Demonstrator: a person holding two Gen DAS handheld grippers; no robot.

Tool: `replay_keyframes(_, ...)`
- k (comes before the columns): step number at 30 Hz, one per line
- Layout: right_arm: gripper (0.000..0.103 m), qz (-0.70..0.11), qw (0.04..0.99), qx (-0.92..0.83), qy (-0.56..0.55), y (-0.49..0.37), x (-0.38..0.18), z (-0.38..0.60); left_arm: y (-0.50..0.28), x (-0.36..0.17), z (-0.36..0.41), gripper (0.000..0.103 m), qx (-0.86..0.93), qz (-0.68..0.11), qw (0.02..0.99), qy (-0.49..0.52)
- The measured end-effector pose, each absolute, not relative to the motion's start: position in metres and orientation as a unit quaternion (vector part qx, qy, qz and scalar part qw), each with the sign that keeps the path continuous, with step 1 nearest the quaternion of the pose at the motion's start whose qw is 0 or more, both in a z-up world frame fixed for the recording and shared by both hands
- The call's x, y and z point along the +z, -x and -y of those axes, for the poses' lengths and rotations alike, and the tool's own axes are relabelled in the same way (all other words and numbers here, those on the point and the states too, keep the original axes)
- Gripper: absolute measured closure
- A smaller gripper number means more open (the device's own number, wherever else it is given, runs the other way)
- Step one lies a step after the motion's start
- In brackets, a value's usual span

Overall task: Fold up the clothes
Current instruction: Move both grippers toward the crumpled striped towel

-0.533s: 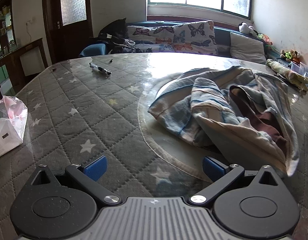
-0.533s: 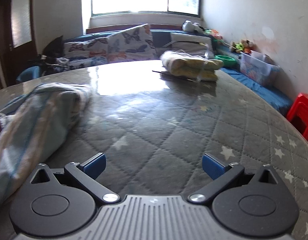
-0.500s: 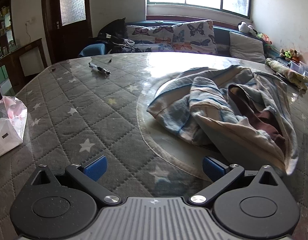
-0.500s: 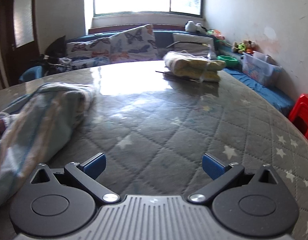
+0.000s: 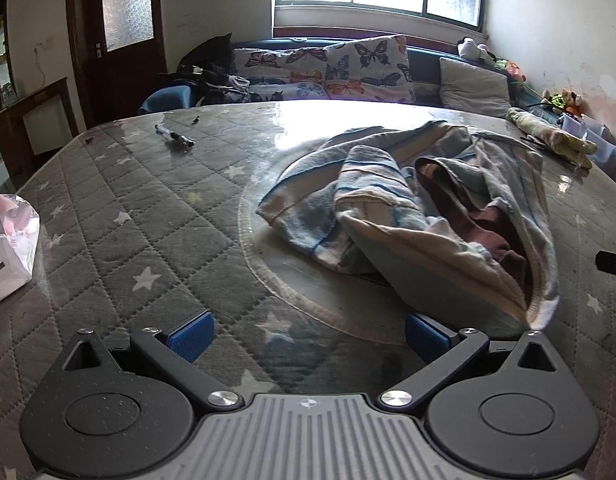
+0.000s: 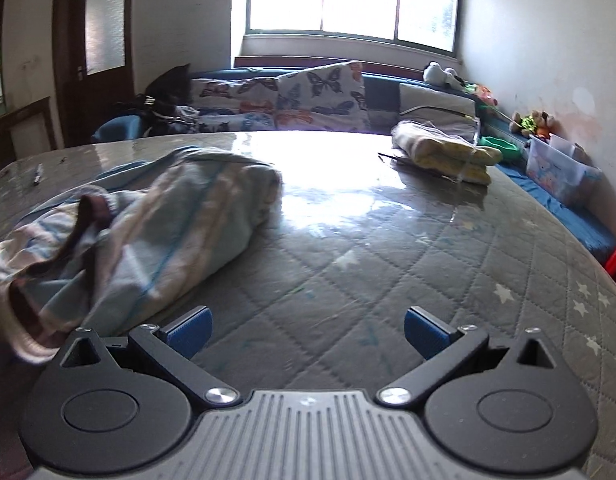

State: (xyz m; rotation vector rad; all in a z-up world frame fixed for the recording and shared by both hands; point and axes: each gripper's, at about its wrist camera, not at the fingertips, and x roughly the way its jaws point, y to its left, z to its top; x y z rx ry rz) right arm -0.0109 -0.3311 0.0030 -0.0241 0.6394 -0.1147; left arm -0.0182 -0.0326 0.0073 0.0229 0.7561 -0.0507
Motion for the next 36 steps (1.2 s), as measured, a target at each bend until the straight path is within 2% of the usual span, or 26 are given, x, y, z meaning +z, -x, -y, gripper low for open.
replay_keyframes(12, 0.000, -0.313, 0.948, 0.033, 0.038, 0.047, 0.009, 0.332, 0.024, 0.008, 0.043, 0.000, -0.030, -0.373, 0.927, -0.018)
replay_keyframes(36, 0.000, -0.331, 0.939, 0.082, 0.045, 0.066, 0.009, 0.316, 0.035, 0.004, 0.063, 0.000, -0.044, -0.388, 0.920, -0.035)
